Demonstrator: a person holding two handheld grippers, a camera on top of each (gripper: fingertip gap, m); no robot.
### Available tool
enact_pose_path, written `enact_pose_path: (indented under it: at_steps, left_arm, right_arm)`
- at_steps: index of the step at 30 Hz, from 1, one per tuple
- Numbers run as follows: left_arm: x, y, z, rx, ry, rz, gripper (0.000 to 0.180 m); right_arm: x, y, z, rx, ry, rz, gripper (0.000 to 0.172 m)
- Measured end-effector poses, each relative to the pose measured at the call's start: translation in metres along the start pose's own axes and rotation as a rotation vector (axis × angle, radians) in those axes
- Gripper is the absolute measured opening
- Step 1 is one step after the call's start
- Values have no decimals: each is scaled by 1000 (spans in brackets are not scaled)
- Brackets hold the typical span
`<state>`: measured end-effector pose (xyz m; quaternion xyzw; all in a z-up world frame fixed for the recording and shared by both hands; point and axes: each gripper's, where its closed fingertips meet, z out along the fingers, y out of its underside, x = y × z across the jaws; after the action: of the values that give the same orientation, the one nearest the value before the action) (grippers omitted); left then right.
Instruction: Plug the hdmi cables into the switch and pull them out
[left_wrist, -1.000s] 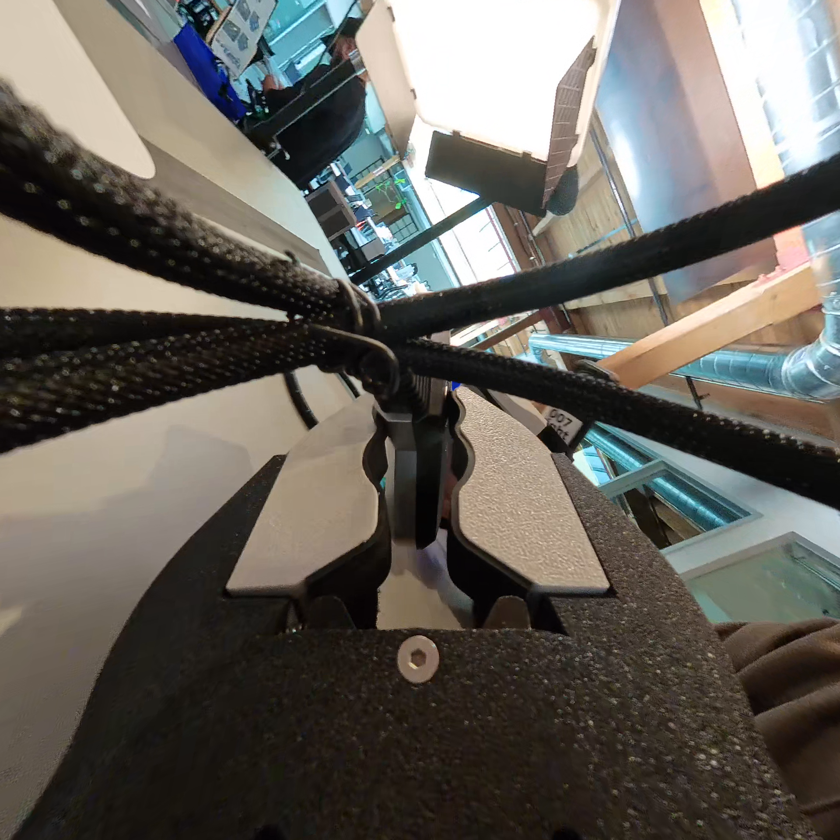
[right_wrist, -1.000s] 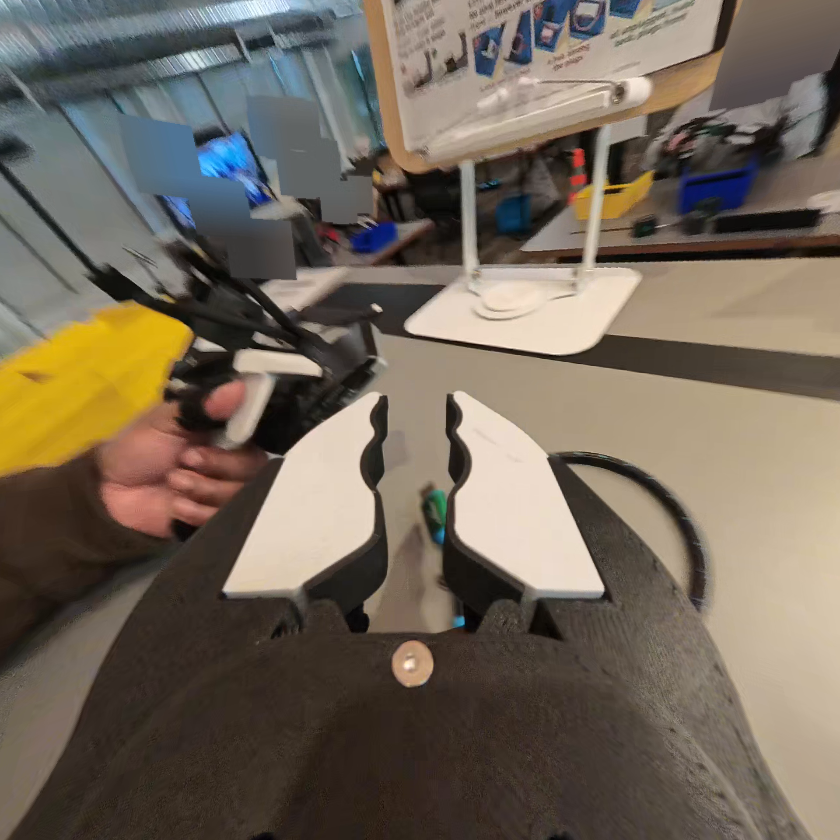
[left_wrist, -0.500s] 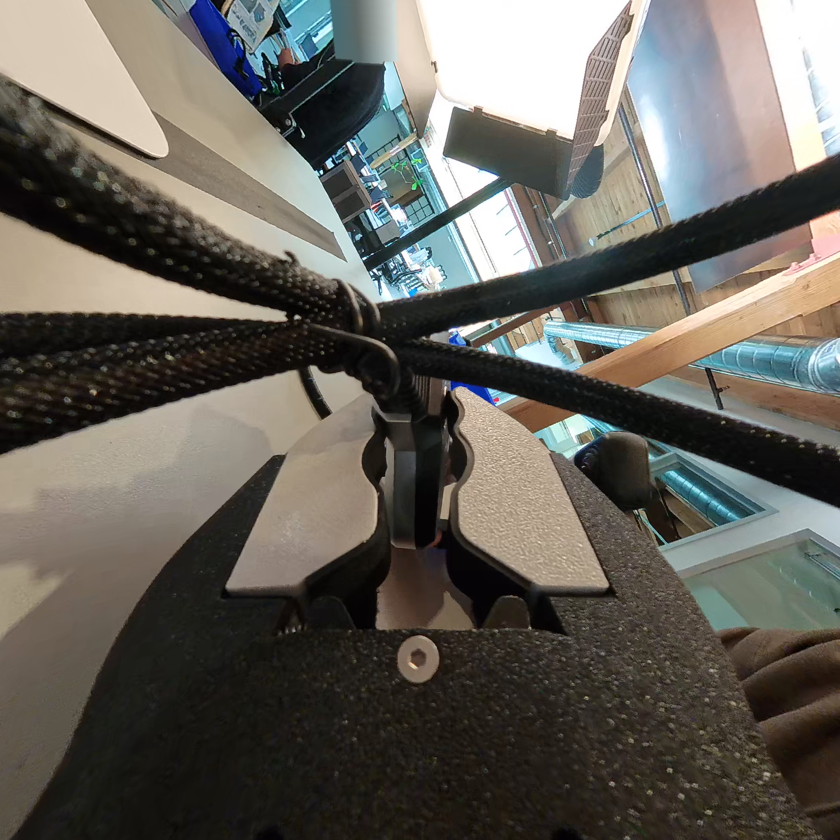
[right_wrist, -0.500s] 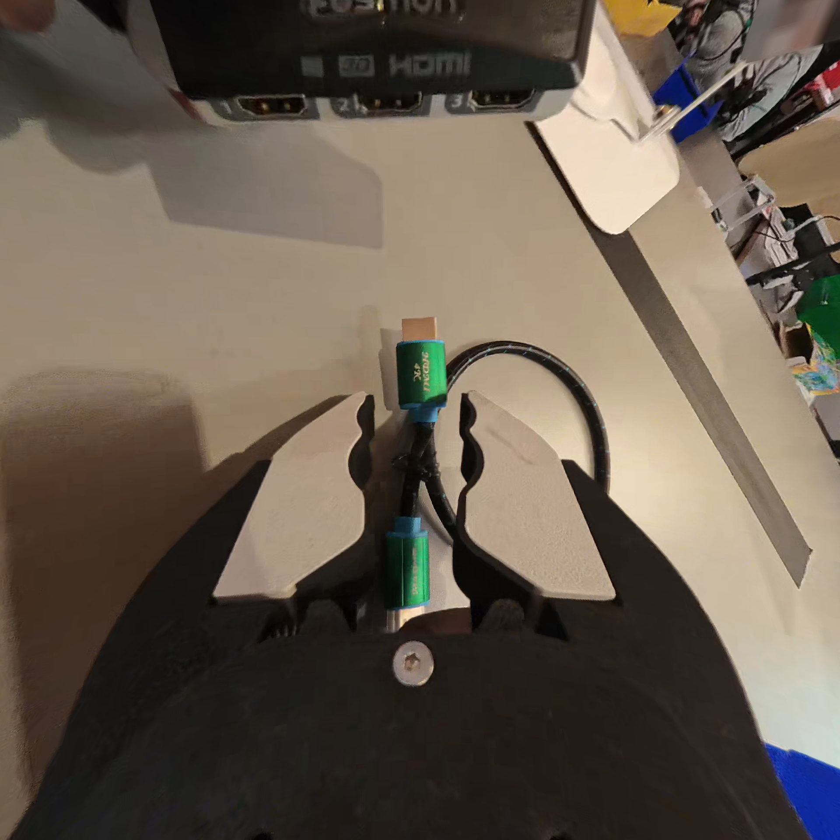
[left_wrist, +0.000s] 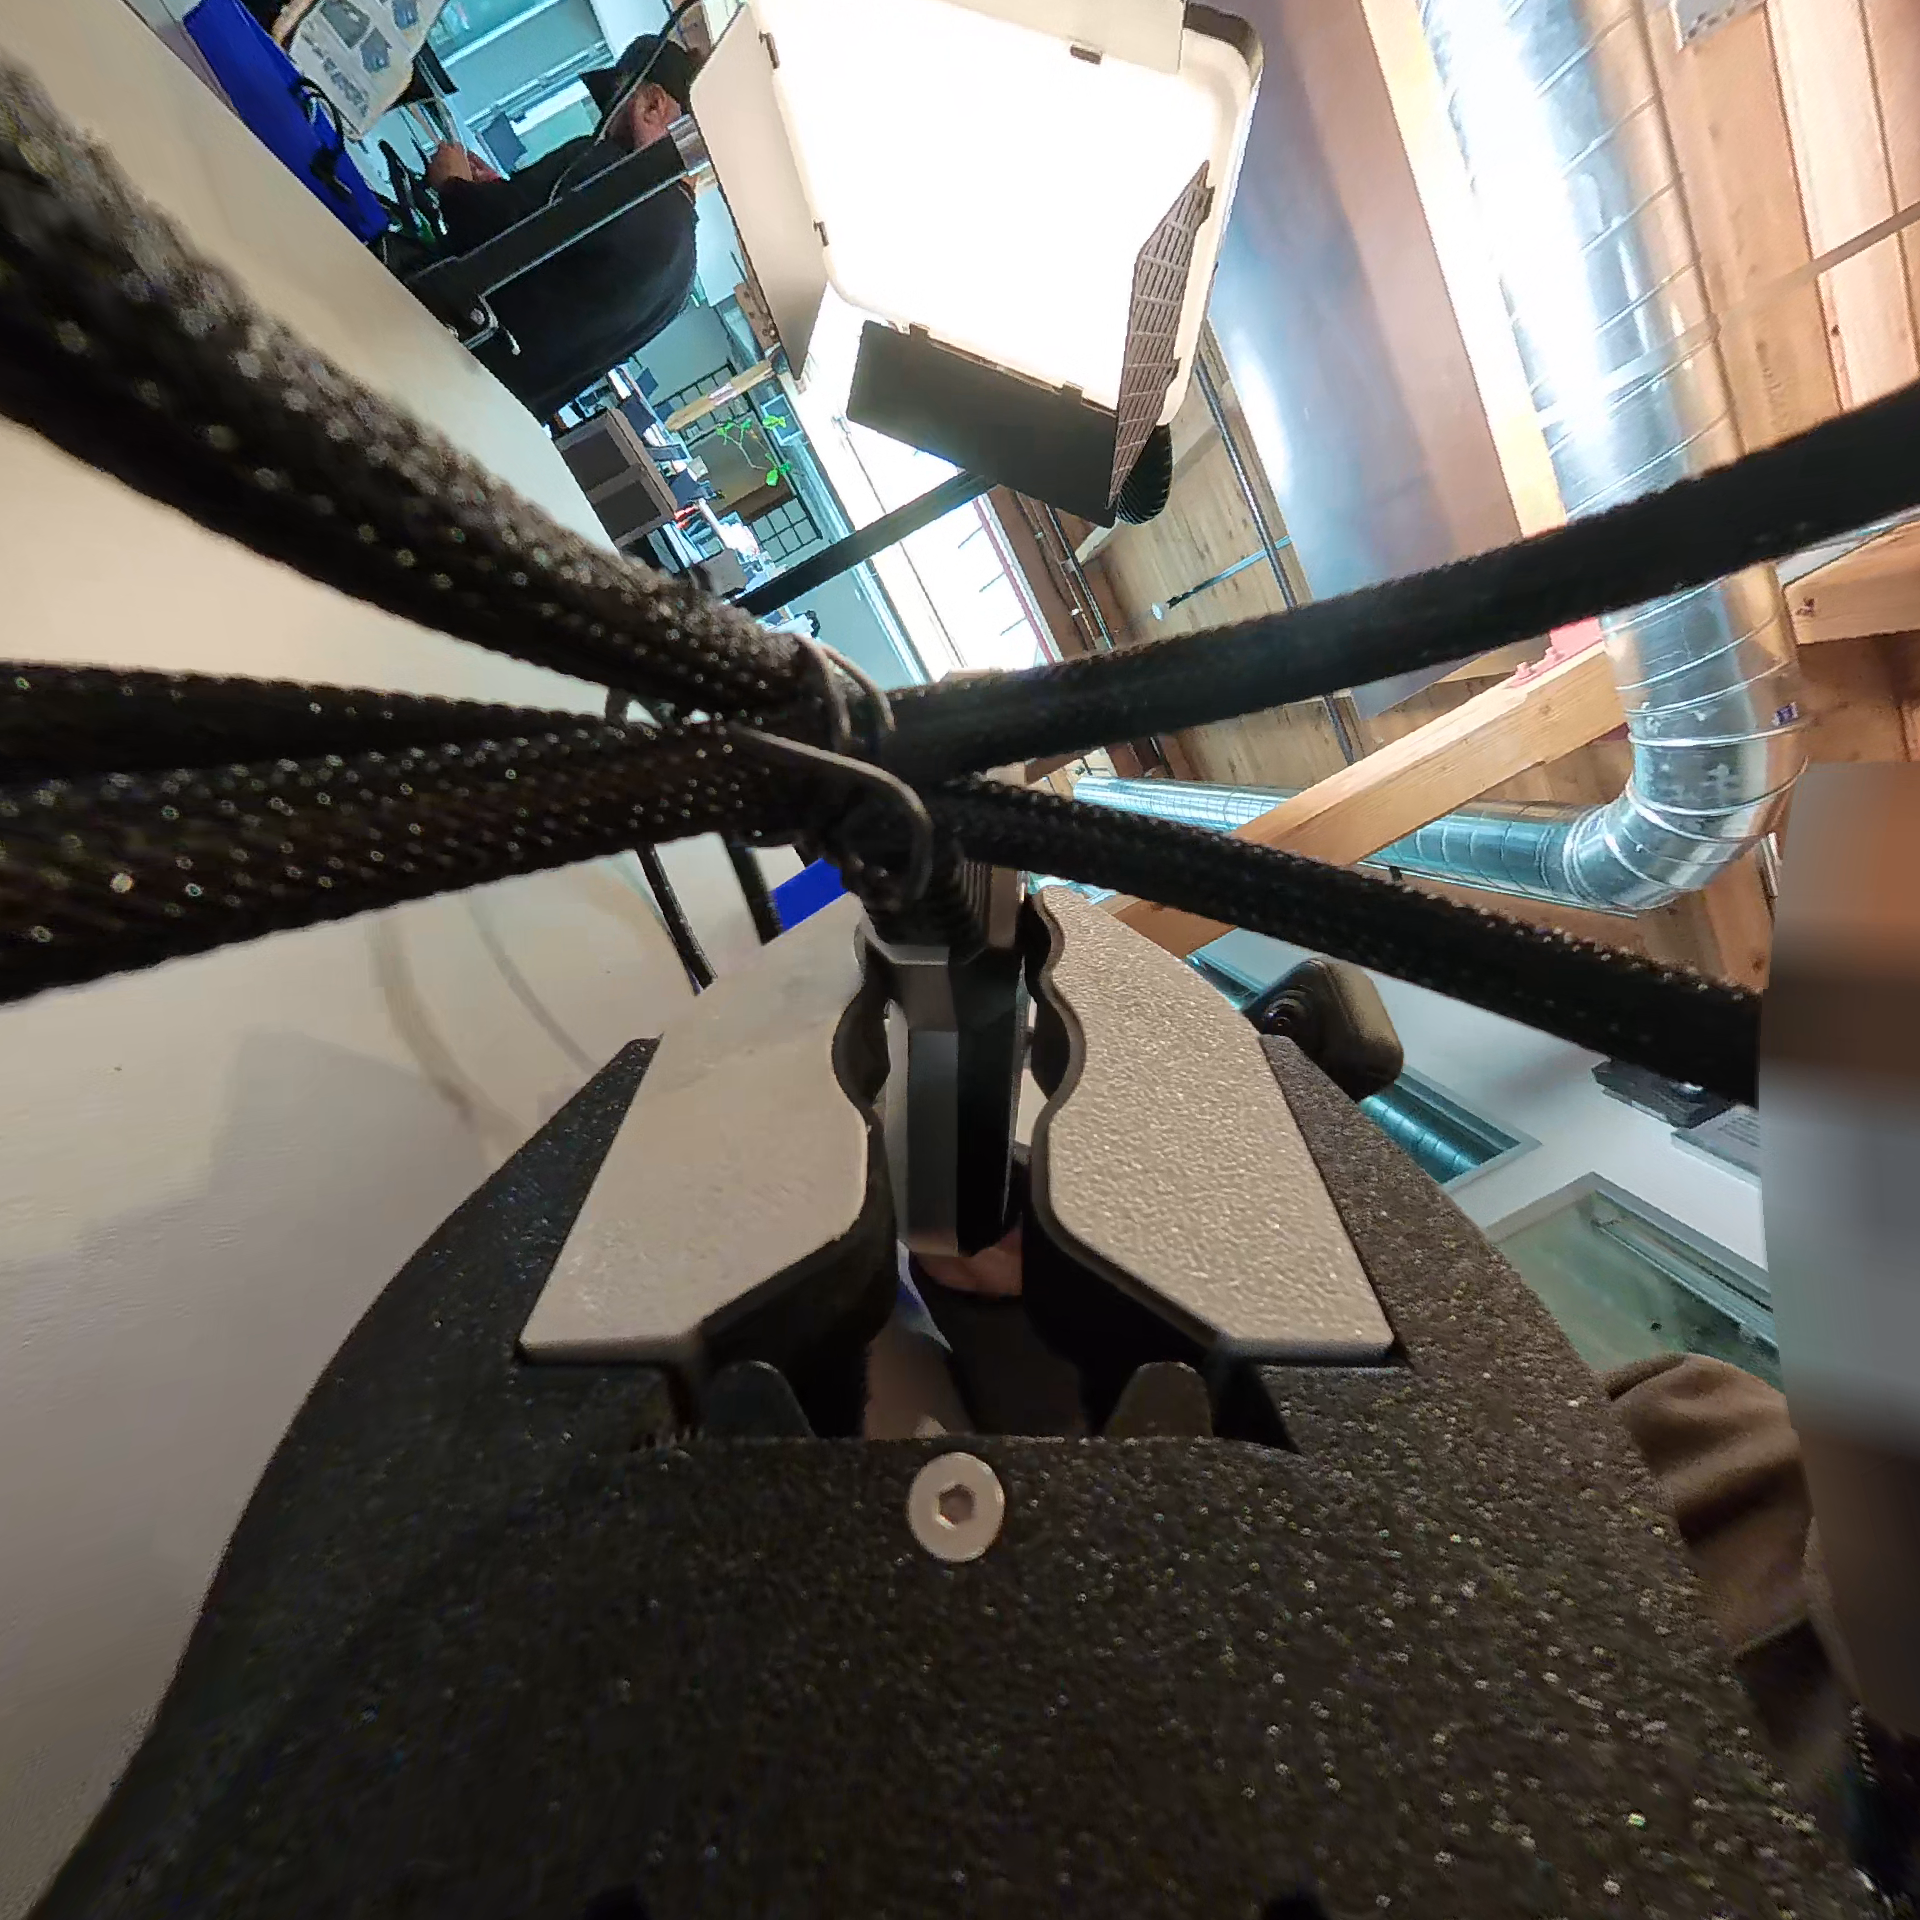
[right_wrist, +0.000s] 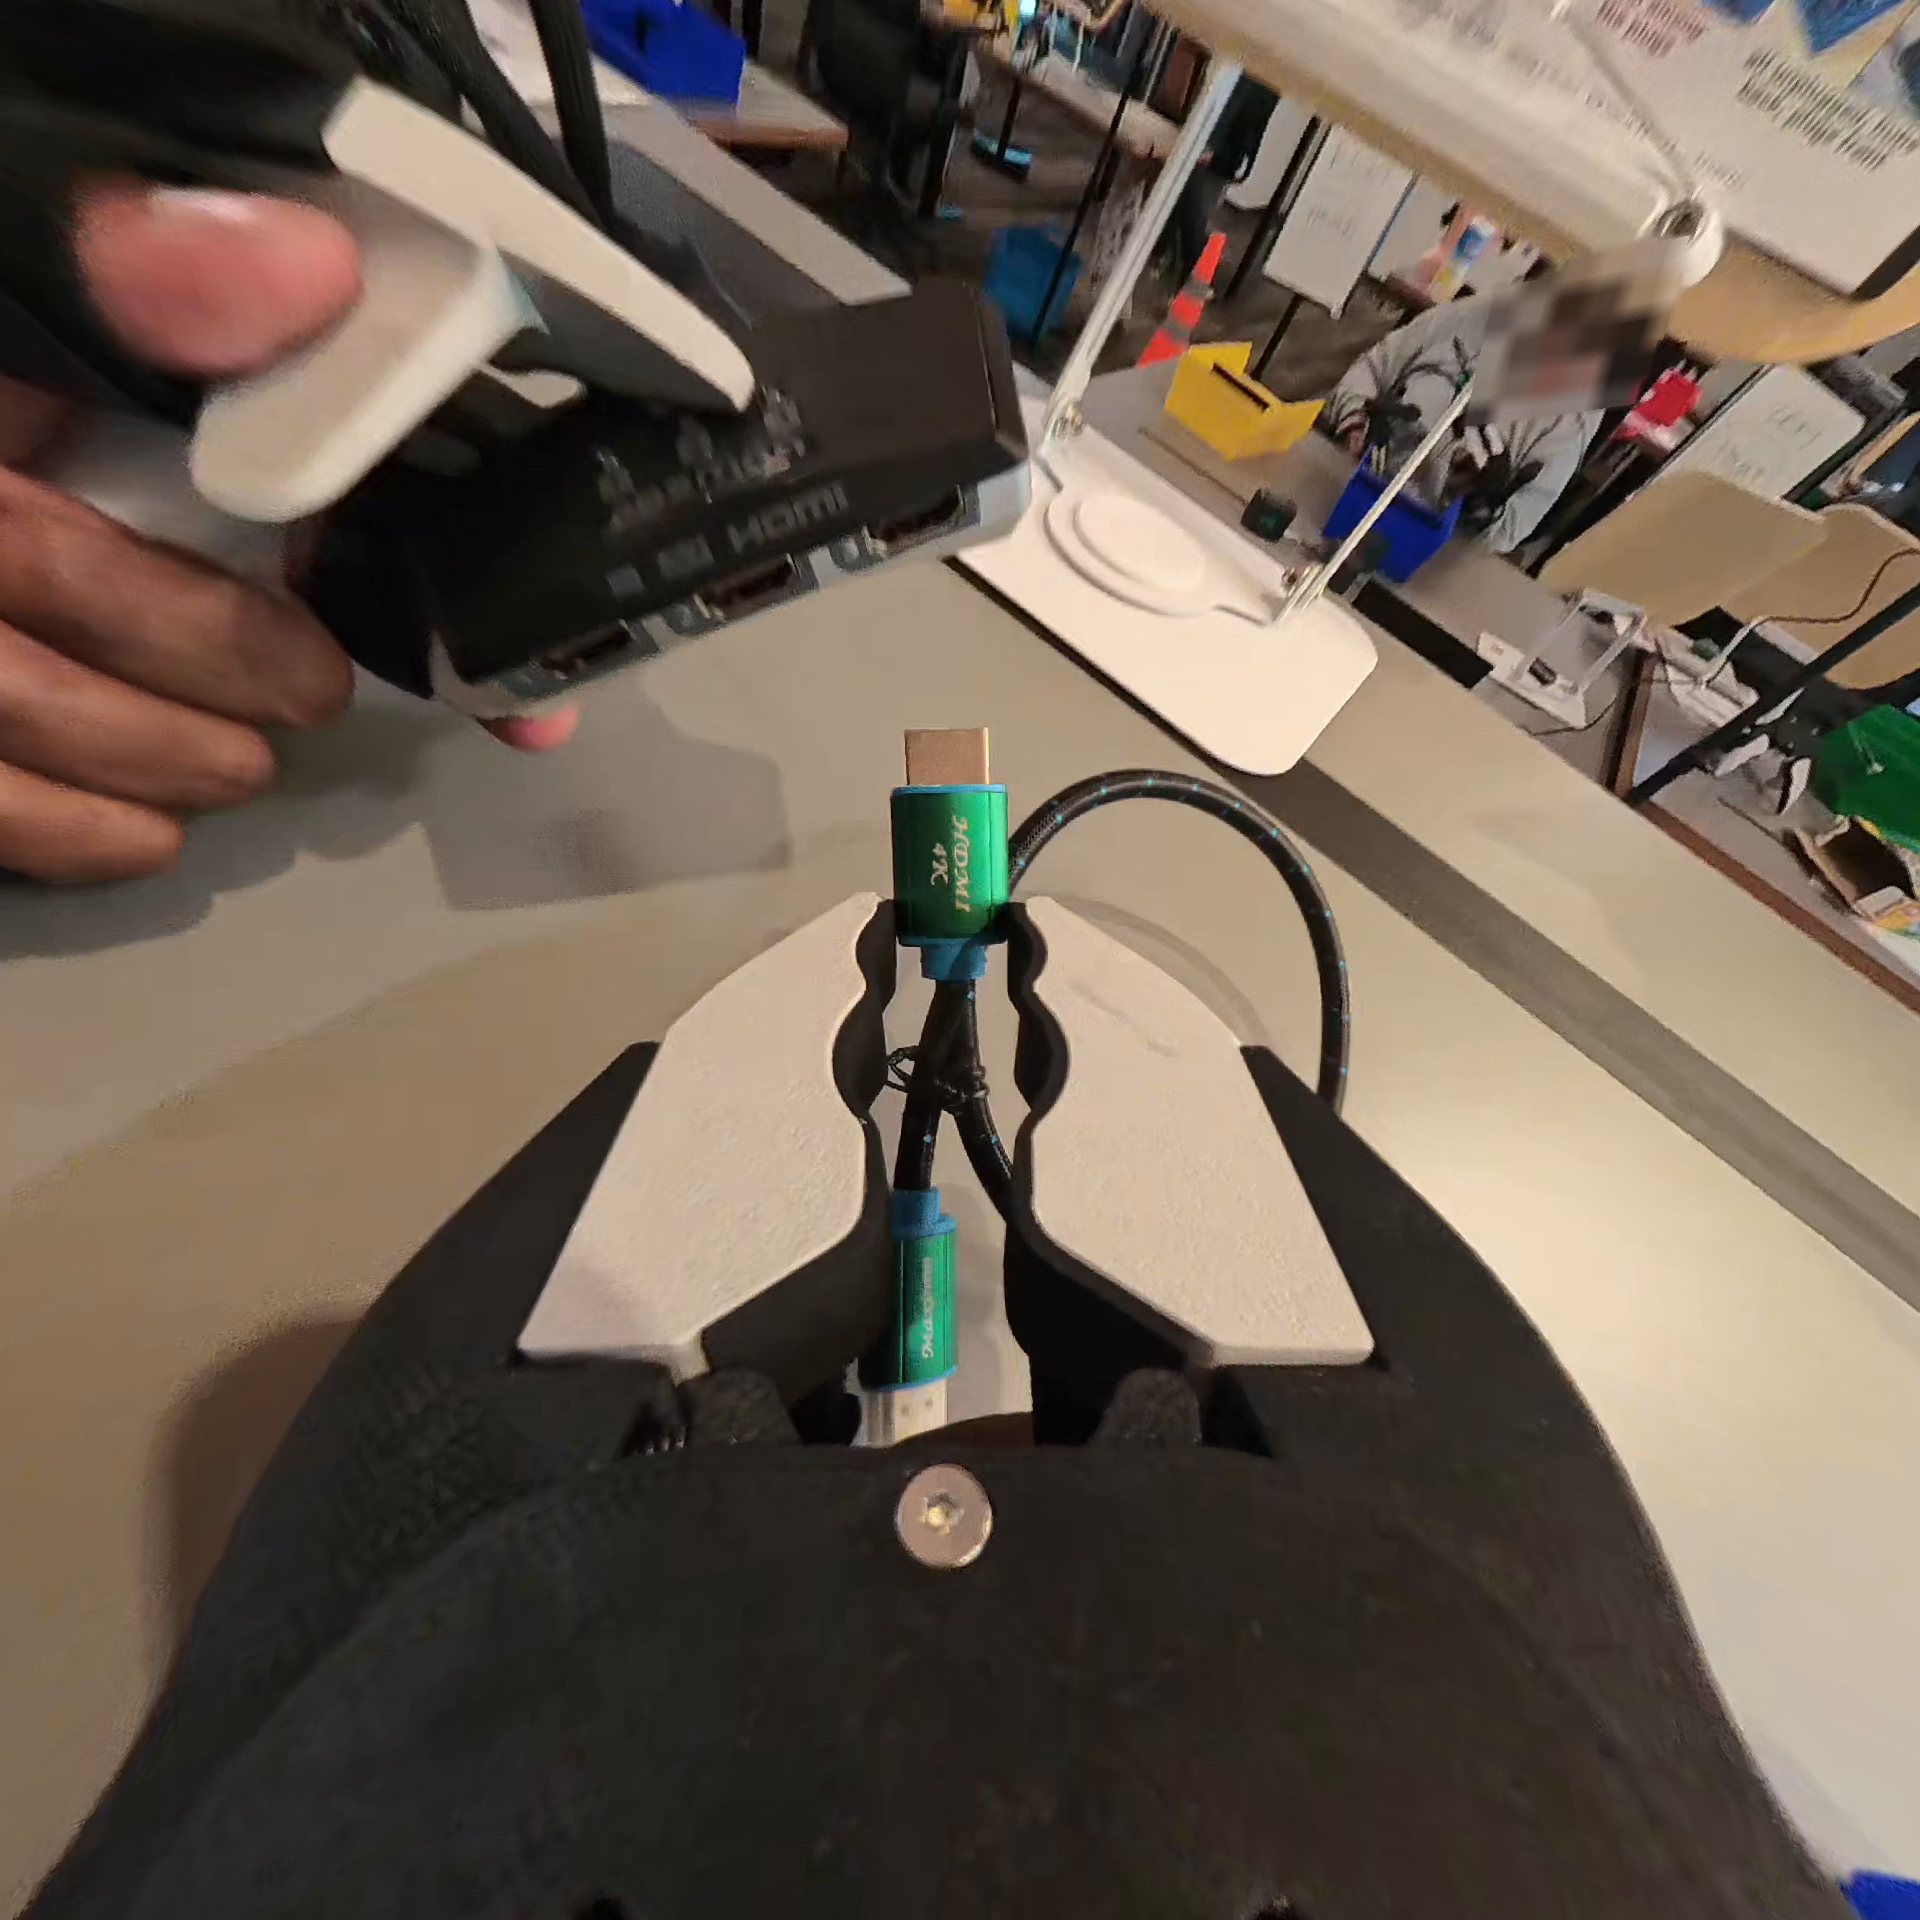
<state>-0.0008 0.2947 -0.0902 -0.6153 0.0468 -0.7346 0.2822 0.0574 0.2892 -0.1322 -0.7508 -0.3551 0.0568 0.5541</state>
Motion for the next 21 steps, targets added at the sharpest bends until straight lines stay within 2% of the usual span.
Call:
enact_pose_path:
  at_steps: [3,8,14,21]
  left_arm:
    - [-4,0,0,-9,-66,71,23]
    - [-10,8,2,-106,-184,262,23]
    - [-7,11,3,-131,-159,278,23]
    - [-10,18,4,-189,-202,352,23]
  right_arm:
    - [-2,-11,-4,52,19,-9,20]
    - [-7,-11,-4,57,-8,-9,20]
    - [-6,-5,-2,23,-19,7,20]
    - [-5,-1,-2,2,-11,-16,20]
